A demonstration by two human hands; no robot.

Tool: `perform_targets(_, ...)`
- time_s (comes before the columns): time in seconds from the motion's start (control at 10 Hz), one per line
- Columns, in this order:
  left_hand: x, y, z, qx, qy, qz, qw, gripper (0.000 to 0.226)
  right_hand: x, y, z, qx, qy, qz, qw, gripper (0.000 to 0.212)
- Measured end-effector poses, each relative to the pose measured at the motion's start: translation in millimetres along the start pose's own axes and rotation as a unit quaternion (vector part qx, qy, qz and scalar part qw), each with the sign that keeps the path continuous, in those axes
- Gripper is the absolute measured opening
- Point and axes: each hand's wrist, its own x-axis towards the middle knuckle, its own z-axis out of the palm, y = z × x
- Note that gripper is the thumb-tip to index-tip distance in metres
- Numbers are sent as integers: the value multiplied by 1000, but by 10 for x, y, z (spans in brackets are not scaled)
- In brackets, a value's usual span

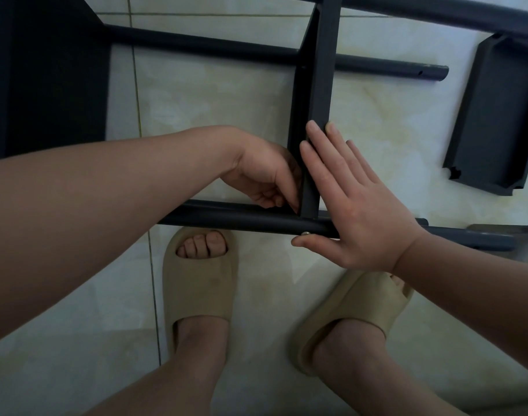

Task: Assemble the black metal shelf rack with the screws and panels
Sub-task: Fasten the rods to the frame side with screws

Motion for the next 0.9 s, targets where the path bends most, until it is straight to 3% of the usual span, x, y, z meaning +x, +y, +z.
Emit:
perform_targets(0.5, -12, -4, -33, 14, -3, -45, 999, 12, 1, -1, 3, -3, 1, 0, 1000, 105)
perform_targets(0.9, -3, 41, -8, 26, 6, -19, 999, 11, 0, -6, -5, -1, 1, 1, 1000, 105)
